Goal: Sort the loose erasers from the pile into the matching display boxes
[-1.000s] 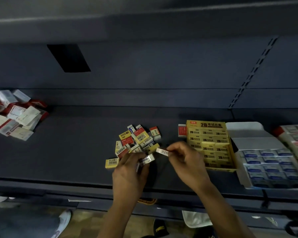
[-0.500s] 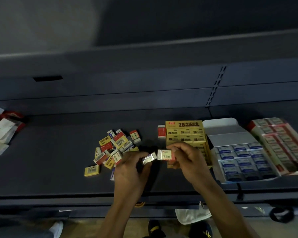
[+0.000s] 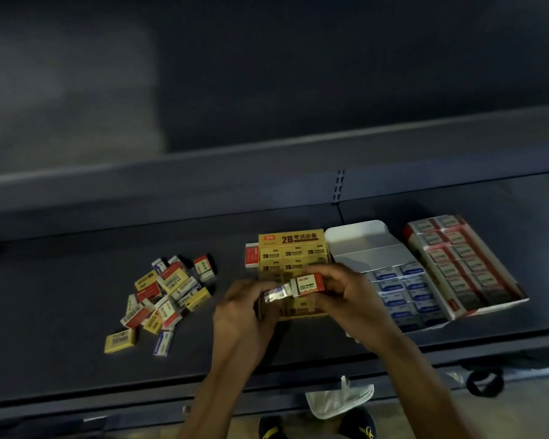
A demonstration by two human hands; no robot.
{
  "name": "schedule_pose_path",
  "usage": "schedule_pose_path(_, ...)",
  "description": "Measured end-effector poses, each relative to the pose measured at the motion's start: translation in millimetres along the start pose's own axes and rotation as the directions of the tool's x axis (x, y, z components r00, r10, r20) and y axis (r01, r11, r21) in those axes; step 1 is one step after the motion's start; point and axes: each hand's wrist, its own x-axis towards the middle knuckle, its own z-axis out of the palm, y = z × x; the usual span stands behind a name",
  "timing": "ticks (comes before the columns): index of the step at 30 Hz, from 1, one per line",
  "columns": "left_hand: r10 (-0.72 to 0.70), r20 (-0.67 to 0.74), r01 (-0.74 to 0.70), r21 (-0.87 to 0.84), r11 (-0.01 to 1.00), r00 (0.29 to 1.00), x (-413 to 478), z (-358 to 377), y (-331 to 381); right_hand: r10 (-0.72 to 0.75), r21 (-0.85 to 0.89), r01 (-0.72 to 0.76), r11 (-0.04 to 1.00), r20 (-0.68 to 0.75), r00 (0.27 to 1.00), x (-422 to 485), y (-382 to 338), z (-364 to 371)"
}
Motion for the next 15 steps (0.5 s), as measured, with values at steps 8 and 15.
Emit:
schedule_pose_path(8, 0.067, 0.022, -0.066, -0.030, 0.997, 0.998, 4.2, 30.4, 32.5, -0.027, -0.035, 0.026, 0.999, -0.013, 1.000, -10.3, 15.8, -41.1)
schedule_pose_path(15, 0.100, 0.048, -0.097, -0.056, 0.994, 0.994, 7.3, 58.9, 64.4, -0.008, -0.173, -0.004, 0.985, -0.066, 0.998, -19.5, 29.0, -75.8)
